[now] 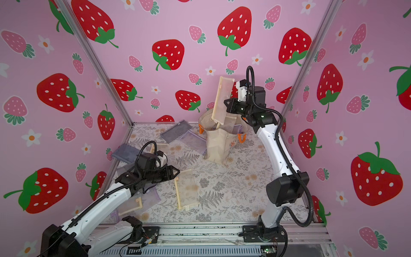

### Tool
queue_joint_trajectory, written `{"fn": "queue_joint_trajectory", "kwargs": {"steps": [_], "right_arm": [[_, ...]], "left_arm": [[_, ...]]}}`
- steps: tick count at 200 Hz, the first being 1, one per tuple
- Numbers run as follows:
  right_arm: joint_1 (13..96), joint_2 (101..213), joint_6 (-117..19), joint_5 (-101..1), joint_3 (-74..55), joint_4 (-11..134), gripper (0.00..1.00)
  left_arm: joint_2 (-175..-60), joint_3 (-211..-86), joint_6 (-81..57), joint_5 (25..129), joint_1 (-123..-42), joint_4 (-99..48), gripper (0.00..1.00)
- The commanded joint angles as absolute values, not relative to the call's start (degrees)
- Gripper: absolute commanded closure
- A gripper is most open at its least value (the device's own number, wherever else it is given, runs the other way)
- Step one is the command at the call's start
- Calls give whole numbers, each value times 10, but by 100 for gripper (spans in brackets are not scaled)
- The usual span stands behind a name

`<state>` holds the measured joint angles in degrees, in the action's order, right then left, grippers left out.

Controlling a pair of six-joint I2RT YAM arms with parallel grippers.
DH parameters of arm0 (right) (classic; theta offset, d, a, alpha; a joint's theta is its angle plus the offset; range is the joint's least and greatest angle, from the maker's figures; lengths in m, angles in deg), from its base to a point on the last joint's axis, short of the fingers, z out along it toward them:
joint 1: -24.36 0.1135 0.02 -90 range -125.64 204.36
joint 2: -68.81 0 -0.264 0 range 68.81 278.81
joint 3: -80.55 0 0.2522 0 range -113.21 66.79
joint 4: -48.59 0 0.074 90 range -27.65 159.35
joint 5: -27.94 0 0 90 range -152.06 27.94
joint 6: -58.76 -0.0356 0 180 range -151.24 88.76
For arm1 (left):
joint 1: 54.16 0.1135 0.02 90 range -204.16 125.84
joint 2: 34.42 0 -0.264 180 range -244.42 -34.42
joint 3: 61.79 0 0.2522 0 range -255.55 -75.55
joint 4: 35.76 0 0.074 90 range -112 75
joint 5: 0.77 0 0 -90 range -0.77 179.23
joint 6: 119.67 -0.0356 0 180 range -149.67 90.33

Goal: Put the pencil pouch into the canvas bag
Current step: Place the pencil pouch in the canvas bag.

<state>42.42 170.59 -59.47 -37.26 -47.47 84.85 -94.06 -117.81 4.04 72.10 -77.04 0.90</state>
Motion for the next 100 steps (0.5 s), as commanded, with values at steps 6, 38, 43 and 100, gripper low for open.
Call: {"fn": "queue_joint_trajectory", "kwargs": {"steps": [6, 38, 43, 100], "right_arm": [[403, 1748, -576, -397, -505, 875, 100], [397, 1785, -581, -375, -479, 859, 100], [397, 1784, -587, -371, -462, 847, 100], [398, 1750, -640, -346, -293, 734, 100]], "left_arm": [[-926, -1188, 33, 715, -772, -12, 34], [-919, -1181, 40, 714, -773, -30, 34], [-919, -1181, 41, 715, -773, -31, 34], [-936, -1182, 36, 717, -773, -33, 34]]}}
